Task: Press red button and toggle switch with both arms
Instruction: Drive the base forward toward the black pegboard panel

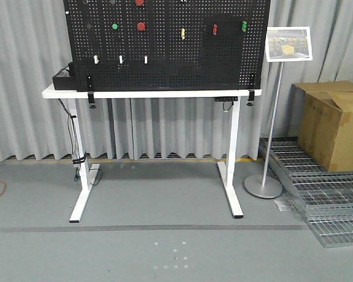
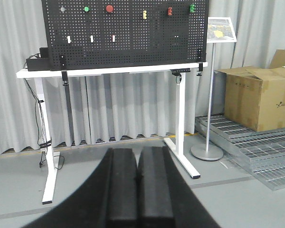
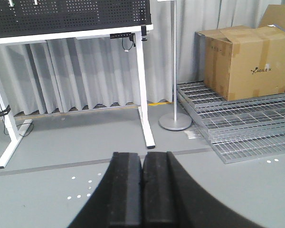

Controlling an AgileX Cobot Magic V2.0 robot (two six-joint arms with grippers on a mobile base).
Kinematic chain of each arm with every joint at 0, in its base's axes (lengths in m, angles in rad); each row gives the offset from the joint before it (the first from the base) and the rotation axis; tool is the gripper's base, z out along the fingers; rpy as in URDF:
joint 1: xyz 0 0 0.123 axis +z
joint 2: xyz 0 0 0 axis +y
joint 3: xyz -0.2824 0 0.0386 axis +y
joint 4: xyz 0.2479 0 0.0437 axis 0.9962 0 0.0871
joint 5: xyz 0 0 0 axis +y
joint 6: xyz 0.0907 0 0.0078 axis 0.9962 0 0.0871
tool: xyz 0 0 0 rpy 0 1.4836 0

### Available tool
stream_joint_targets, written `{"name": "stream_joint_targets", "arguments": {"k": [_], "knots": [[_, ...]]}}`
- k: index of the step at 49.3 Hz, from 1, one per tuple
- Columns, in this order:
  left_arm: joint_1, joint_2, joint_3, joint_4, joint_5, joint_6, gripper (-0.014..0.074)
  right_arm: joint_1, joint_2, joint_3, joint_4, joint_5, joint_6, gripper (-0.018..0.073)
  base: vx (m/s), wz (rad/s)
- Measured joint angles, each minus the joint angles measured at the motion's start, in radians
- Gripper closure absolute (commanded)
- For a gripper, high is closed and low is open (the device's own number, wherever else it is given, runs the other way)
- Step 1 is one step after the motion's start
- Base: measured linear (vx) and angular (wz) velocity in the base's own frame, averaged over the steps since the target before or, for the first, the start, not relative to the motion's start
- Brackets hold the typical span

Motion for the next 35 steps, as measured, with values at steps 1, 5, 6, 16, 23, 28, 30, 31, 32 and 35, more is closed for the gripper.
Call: {"name": "stream_joint_targets", "arguments": {"k": [1, 5, 6, 16, 23, 28, 30, 31, 32, 35], "knots": [[0.0, 0.0, 0.0, 0.0, 0.0, 0.0, 0.0594, 0.0, 0.0, 0.0, 0.0, 0.0, 0.0, 0.0562, 0.0, 0.0], [0.0, 0.0, 0.0, 0.0, 0.0, 0.0, 0.0594, 0.0, 0.0, 0.0, 0.0, 0.0, 0.0, 0.0562, 0.0, 0.0], [0.0, 0.0, 0.0, 0.0, 0.0, 0.0, 0.0594, 0.0, 0.0, 0.0, 0.0, 0.0, 0.0, 0.0562, 0.0, 0.0], [0.0, 0.0, 0.0, 0.0, 0.0, 0.0, 0.0594, 0.0, 0.0, 0.0, 0.0, 0.0, 0.0, 0.0562, 0.0, 0.0], [0.0, 0.0, 0.0, 0.0, 0.0, 0.0, 0.0594, 0.0, 0.0, 0.0, 0.0, -0.001, 0.0, 0.0562, 0.0, 0.01], [0.0, 0.0, 0.0, 0.0, 0.0, 0.0, 0.0594, 0.0, 0.0, 0.0, 0.0, -0.001, 0.0, 0.0562, 0.01, 0.01], [0.0, 0.0, 0.0, 0.0, 0.0, 0.0, 0.0594, 0.0, 0.0, 0.0, 0.0, -0.001, 0.0, 0.0562, 0.02, 0.0], [0.0, 0.0, 0.0, 0.0, 0.0, 0.0, 0.0594, 0.0, 0.0, 0.0, 0.0, -0.001, 0.0, 0.0562, 0.03, 0.01], [0.0, 0.0, 0.0, 0.0, 0.0, 0.0, 0.0594, 0.0, 0.0, 0.0, 0.0, -0.001, 0.0, 0.0562, 0.03, 0.01], [0.0, 0.0, 0.0, 0.0, 0.0, 0.0, 0.0594, 0.0, 0.0, 0.0, 0.0, -0.001, 0.0, 0.0562, 0.05, 0.01]]}}
